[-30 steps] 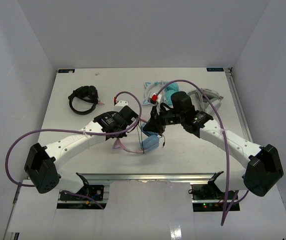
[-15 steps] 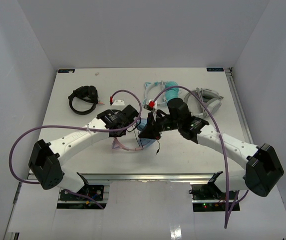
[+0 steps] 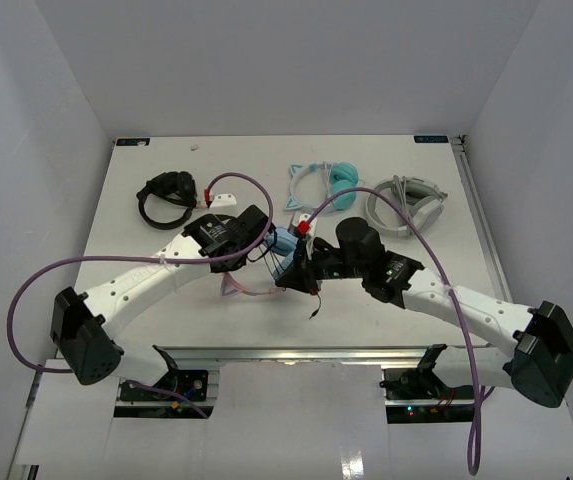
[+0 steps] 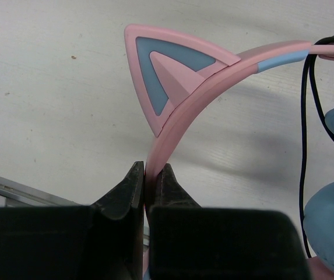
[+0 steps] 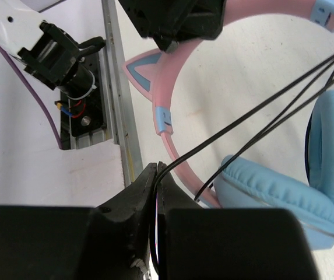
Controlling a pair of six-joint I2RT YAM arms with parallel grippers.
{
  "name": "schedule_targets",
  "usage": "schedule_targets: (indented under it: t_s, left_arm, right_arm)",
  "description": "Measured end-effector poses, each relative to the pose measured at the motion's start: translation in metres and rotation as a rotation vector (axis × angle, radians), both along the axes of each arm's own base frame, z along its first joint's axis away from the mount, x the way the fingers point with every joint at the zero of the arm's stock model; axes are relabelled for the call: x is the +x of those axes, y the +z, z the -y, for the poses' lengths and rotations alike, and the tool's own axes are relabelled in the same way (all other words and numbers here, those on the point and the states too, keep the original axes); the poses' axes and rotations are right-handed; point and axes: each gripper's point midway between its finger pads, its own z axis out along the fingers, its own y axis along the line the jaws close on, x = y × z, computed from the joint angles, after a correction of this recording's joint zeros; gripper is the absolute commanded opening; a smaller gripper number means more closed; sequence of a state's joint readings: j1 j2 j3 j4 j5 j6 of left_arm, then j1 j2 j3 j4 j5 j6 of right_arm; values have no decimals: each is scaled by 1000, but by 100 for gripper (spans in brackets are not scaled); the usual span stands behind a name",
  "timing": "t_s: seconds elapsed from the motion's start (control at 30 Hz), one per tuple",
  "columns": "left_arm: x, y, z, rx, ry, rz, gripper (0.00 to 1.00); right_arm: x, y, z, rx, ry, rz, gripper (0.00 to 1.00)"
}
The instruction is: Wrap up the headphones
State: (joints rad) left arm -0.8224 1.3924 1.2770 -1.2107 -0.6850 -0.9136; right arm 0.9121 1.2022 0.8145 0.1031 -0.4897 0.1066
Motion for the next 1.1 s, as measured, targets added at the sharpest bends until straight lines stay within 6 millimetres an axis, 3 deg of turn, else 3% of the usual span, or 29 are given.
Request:
schedule_targets:
  t_s: [0.3,0.5,0.87,1.1]
  left_arm:
    - [3,30,-3,-76,39,78,0]
    - [5,37,-8,-95,63,106,0]
    - [3,40,-8,-106,63,109,0]
    - [-4,52,-6,-171,30,125,0]
  right_arm:
    - [-9,-28,4,-50,-73,8,13]
    - [-9,-45,8,-73,-111,12,13]
    - [11,-67,18,-91,-248,48,13]
    - [28,-69,23,-56,-348,94,13]
